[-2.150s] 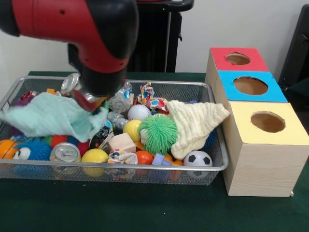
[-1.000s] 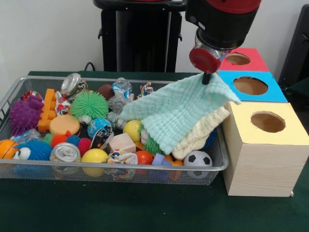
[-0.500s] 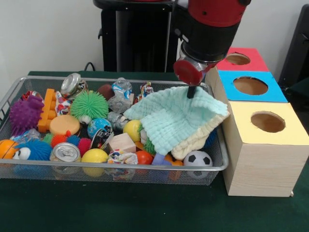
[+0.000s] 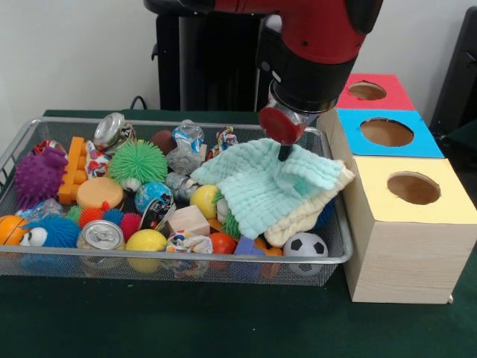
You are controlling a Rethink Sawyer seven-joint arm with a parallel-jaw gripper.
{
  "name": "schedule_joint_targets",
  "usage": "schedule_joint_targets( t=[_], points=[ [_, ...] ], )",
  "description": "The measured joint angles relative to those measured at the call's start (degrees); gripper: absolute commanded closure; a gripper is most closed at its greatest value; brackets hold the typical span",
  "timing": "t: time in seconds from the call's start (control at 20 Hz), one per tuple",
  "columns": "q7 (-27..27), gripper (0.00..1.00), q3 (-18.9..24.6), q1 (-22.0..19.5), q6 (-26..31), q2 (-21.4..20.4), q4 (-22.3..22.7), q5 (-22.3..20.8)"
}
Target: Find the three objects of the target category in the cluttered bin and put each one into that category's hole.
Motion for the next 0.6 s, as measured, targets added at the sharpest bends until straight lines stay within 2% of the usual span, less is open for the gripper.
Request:
schedule_joint_targets(
  t=[0.1, 0.15, 0.6],
  points=[
    [0.0, 1.0, -0.9, 0.7, 0.0, 0.7, 0.0, 0.0],
    [0.0, 0.0, -1.4, 1.1, 0.0, 1.1, 0.0, 0.0],
    [0.0, 0.0, -2.5, 2.1, 0.0, 2.0, 0.0, 0.2]
  ],
)
